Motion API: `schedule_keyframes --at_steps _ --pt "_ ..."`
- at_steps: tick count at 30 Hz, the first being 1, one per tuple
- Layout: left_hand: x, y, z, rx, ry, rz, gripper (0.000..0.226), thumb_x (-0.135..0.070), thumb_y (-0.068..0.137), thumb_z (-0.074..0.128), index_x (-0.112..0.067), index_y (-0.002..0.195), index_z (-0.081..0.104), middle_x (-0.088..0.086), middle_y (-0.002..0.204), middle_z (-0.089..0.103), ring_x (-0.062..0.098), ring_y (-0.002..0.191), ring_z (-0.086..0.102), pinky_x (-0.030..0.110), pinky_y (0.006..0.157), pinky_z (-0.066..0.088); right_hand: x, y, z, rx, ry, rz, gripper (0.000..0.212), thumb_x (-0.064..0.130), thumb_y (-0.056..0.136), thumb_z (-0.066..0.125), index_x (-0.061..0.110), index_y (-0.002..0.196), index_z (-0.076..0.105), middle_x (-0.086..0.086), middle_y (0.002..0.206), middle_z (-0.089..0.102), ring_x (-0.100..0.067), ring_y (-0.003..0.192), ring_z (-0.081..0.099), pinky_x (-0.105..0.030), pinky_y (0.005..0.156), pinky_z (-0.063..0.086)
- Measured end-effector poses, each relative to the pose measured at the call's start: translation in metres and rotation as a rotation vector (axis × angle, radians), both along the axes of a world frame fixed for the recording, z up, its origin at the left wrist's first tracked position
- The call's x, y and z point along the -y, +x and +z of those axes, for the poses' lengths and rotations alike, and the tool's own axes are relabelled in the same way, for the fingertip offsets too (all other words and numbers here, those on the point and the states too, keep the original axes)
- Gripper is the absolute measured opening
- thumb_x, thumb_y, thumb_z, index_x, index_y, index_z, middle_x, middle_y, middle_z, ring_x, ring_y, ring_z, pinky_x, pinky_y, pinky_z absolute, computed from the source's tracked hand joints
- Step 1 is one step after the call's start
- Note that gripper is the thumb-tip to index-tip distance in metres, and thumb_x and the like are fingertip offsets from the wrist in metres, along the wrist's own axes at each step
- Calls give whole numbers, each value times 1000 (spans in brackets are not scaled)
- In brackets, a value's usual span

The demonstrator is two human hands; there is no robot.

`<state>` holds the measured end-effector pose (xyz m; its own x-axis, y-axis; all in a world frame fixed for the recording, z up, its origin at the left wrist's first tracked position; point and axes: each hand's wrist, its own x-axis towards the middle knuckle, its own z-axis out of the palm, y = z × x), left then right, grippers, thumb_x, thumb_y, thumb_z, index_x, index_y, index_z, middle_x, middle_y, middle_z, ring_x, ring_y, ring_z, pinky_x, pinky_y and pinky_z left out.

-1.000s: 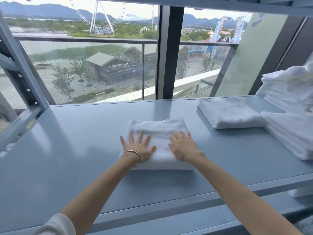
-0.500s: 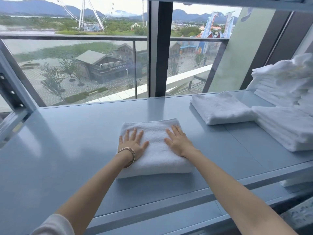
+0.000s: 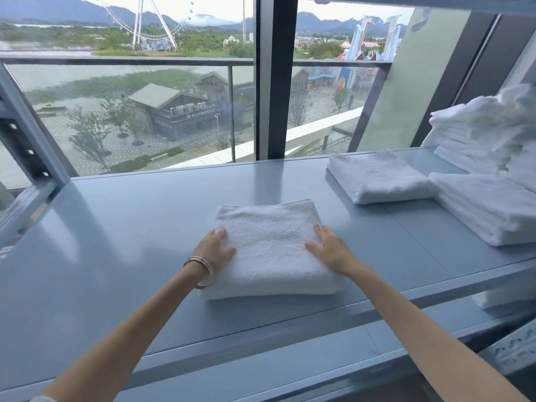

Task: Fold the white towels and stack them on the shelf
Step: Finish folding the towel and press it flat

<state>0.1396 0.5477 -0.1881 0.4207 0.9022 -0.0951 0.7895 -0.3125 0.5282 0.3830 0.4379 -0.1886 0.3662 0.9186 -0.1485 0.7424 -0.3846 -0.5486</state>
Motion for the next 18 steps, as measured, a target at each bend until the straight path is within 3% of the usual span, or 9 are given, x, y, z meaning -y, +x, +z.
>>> schedule_keyframes --at_steps 5,9,11,14,18 --pt "-2 3 3 -50 15 -142 55 -23 94 51 -14 144 30 9 153 21 26 137 31 31 108 25 25 -12 0 139 -8 -14 57 30 98 43 7 146 26 -12 156 14 -25 142 18 -28 112 17" --pt "-2 26 14 -431 229 -141 47 -31 99 38 -23 143 28 4 158 -3 31 144 -1 60 111 9 30 -14 7 420 54 23 43 32 97 41 14 135 45 -3 158 5 -21 145 0 -36 113 18" --pt "27 48 17 -384 274 -200 51 -41 99 30 -26 147 21 -3 158 -6 29 144 -9 65 108 3 18 -12 12 494 44 165 46 33 98 39 13 139 40 -4 157 13 -21 145 -1 -39 116 8" --pt "81 68 8 -357 139 -334 56 -55 96 18 -35 148 9 -10 157 -7 34 143 -12 68 104 -5 -2 0 12 581 -85 254 52 41 99 31 20 146 27 -1 157 12 -22 145 -7 -47 116 -3" --pt "95 58 -5 -424 228 -426 54 -58 95 12 -44 146 5 -12 157 -5 36 143 -11 68 105 -10 -9 31 5 433 -222 69 53 44 100 20 27 150 12 -3 158 8 -22 145 -4 -48 115 -2"
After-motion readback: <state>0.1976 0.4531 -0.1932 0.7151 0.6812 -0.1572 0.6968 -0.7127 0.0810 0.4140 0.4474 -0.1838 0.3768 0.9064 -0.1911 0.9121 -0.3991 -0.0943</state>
